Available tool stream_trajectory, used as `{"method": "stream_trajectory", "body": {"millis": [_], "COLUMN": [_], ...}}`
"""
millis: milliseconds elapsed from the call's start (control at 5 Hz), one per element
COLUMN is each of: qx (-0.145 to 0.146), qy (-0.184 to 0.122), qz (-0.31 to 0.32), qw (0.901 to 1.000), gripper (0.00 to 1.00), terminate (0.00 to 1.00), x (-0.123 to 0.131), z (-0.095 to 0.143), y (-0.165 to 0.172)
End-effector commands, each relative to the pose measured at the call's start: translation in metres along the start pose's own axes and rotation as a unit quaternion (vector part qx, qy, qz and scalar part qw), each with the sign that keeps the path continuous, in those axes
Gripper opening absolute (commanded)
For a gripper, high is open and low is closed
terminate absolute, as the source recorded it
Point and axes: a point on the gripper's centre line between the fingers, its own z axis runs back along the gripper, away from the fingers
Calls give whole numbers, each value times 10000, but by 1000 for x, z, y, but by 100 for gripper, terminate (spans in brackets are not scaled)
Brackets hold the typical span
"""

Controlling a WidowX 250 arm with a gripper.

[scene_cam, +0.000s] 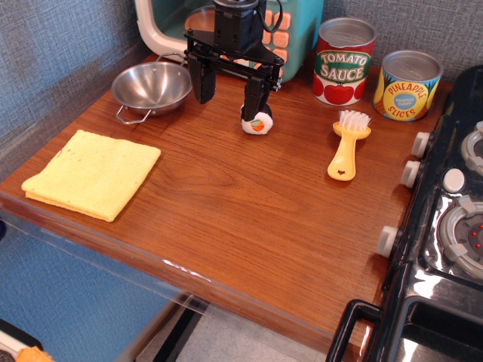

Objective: Move the yellow towel in front of the yellow brush

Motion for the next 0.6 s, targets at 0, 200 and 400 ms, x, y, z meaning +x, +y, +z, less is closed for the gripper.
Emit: {"method": "stream_trajectory", "body": {"millis": [0, 200, 400], "qx": [0, -207, -71], "qy": [0, -222, -341], "qz": [0, 13, 24], "qw": [10000, 9995, 9994], "gripper": [100, 100, 100], "terminate": [0, 0, 0], "x": [0, -9, -33], "z": [0, -2, -1], "y": [0, 24, 51]}}
